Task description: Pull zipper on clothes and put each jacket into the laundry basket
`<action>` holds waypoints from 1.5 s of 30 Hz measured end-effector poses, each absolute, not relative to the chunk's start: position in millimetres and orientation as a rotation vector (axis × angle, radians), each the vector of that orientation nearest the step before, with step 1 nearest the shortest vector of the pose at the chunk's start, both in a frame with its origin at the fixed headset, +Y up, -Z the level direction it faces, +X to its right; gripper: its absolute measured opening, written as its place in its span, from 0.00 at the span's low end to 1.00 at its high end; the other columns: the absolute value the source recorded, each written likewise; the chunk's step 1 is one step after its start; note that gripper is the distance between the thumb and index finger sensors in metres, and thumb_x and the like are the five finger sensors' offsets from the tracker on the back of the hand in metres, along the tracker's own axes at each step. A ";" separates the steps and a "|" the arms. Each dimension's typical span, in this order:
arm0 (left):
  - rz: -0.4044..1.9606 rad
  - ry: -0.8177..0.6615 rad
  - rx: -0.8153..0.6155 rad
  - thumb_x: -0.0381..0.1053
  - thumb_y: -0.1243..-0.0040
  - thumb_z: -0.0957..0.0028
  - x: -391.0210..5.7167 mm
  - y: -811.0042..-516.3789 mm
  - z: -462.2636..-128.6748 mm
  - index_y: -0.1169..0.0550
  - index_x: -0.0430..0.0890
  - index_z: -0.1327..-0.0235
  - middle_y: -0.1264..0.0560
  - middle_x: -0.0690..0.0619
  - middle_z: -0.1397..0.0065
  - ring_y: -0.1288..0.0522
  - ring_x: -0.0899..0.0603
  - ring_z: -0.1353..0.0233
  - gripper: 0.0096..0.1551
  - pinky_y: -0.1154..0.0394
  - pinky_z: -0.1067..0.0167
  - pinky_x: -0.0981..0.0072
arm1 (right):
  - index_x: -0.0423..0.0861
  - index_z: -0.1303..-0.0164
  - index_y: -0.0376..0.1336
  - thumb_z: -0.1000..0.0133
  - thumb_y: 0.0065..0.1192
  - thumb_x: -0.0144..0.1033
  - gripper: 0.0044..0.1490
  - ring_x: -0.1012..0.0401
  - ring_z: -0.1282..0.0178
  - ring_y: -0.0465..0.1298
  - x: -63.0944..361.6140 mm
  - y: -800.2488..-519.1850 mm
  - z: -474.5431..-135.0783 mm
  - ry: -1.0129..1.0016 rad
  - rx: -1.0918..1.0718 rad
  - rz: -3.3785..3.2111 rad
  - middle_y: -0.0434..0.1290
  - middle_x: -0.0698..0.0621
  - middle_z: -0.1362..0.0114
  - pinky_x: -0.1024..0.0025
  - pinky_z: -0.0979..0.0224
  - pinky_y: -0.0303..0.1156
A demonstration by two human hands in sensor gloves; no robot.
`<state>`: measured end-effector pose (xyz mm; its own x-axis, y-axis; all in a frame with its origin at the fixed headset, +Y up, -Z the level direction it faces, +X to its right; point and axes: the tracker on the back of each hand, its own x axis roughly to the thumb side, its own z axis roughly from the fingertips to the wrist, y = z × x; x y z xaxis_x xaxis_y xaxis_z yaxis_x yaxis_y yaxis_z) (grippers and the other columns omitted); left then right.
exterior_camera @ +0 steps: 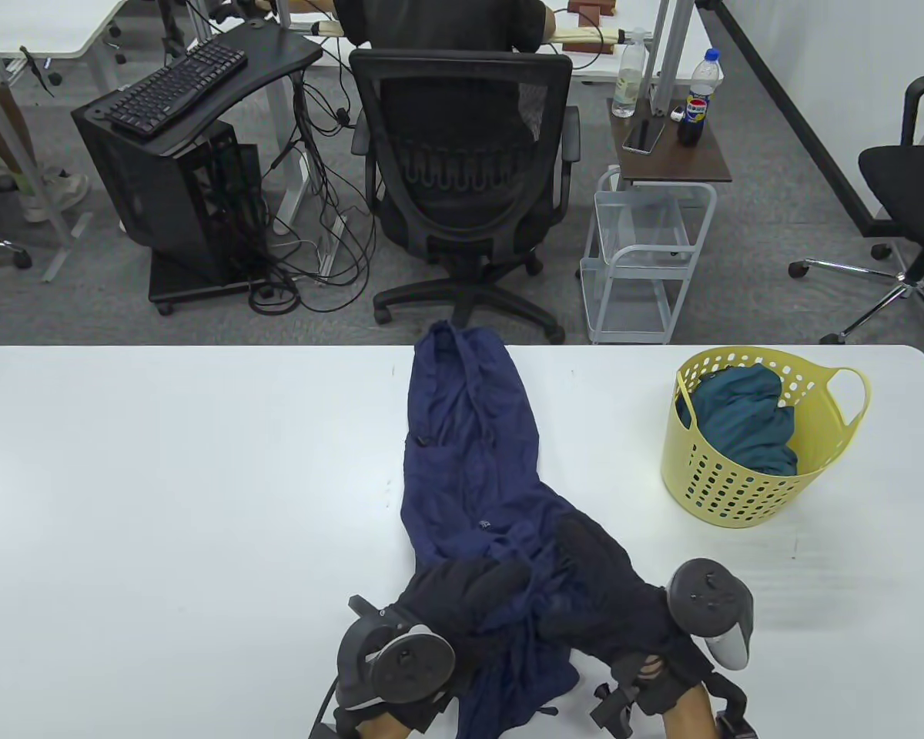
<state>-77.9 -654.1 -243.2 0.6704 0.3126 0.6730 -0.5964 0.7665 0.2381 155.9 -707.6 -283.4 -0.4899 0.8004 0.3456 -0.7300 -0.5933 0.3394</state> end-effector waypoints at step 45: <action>0.522 -0.362 0.384 0.50 0.28 0.59 -128.6 -683.6 -264.4 0.26 0.79 0.48 0.28 0.64 0.28 0.15 0.45 0.41 0.30 0.16 0.49 0.52 | 0.66 0.30 0.67 0.40 0.55 0.25 0.32 0.40 0.19 0.61 199.1 -706.1 -289.0 0.019 0.398 1.857 0.59 0.54 0.12 0.36 0.23 0.58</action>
<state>-128.6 -683.6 -264.4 0.8071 0.4091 0.4257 -0.5419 0.7994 0.2592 199.1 -706.1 -289.0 -0.2641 0.9284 0.2613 -0.9228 -0.3220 0.2115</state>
